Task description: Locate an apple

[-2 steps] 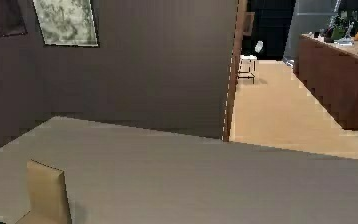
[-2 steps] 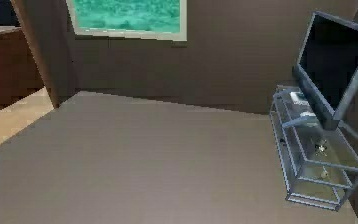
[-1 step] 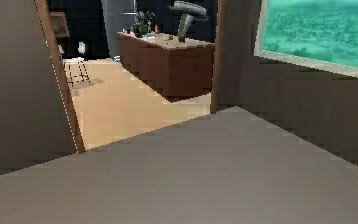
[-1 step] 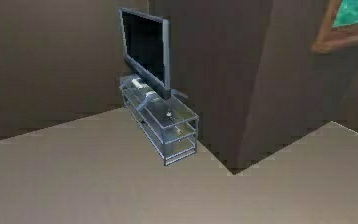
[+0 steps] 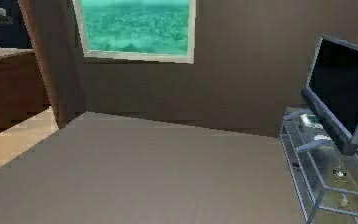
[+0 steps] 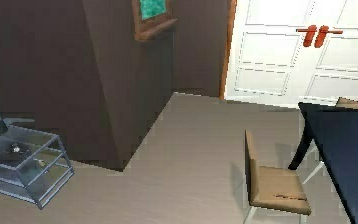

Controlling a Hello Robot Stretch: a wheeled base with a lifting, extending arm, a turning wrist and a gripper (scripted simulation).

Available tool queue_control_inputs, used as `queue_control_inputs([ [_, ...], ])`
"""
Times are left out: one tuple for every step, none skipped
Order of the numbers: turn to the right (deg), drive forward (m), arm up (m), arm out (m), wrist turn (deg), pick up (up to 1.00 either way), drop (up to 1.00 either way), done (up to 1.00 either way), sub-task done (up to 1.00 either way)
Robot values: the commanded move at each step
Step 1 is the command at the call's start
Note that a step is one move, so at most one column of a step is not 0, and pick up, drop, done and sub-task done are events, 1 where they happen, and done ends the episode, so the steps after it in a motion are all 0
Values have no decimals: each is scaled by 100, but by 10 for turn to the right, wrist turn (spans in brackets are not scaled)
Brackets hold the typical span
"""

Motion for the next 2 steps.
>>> queue_control_inputs([
  [60,0,0,0,0,0,0,0,0],
  [0,15,0,0,0,0,0,0,0],
])
